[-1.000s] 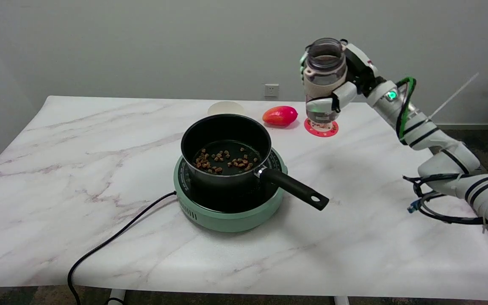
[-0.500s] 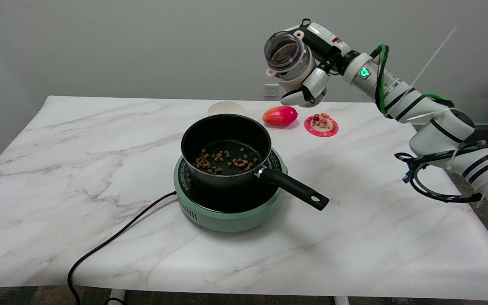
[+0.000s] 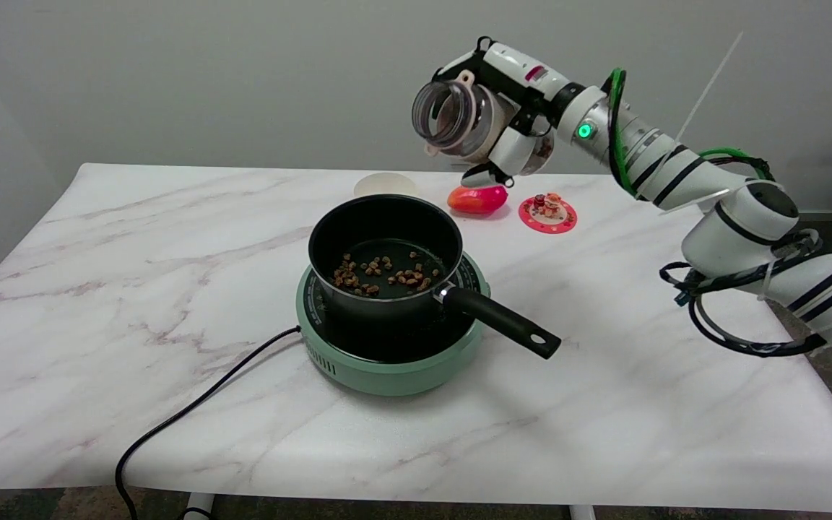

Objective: Pour the contents of the bottle into the soup pot.

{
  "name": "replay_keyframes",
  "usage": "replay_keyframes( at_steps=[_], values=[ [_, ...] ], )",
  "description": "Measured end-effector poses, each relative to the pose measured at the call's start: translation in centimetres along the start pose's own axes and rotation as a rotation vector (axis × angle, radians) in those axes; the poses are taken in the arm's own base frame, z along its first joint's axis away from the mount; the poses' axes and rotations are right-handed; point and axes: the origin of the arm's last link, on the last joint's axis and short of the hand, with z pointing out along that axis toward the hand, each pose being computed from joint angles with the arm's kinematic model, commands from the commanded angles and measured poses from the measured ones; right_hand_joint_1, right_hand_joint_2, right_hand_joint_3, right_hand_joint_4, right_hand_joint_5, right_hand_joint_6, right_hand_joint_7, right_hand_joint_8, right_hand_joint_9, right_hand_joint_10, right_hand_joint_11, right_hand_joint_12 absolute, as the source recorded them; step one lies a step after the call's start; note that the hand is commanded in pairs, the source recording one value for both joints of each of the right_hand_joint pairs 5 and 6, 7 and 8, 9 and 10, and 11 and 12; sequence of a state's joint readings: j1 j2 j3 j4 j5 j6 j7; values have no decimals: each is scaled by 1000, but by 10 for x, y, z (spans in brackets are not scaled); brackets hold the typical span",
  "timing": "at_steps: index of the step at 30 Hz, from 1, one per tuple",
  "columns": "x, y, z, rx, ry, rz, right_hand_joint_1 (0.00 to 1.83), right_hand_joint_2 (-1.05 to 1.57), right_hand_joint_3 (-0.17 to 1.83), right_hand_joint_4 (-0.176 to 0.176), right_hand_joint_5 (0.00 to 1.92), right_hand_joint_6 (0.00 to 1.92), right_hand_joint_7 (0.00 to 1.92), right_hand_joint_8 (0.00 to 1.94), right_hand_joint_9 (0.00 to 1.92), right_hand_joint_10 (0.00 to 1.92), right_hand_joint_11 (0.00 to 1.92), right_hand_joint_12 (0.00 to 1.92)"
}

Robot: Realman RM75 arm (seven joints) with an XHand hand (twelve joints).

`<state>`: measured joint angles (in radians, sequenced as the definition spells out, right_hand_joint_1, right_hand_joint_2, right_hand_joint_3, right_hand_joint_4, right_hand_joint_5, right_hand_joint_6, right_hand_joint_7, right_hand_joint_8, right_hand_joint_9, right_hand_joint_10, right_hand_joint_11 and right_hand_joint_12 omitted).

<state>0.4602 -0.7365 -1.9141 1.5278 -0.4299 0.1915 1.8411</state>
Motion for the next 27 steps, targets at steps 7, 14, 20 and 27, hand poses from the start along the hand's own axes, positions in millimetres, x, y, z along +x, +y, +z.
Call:
replay_keyframes(
  at_steps=[7,14,20,27],
  values=[
    [-15,-11,-3,-23,-24,-205,1615,633,777,0,1920,1920,1920,1920,1365,1365,1169,1169],
    [-28,-23,-7,-9,-42,-398,1615,628,794,0,1920,1920,1920,1920,1372,1372,1175,1175],
    [-33,-35,-9,21,-43,-538,1600,655,782,0,1920,1920,1920,1920,1370,1370,1174,1174],
    [-33,-49,-10,64,-30,-678,1596,671,768,0,1920,1920,1920,1920,1370,1370,1175,1175]
  ],
)
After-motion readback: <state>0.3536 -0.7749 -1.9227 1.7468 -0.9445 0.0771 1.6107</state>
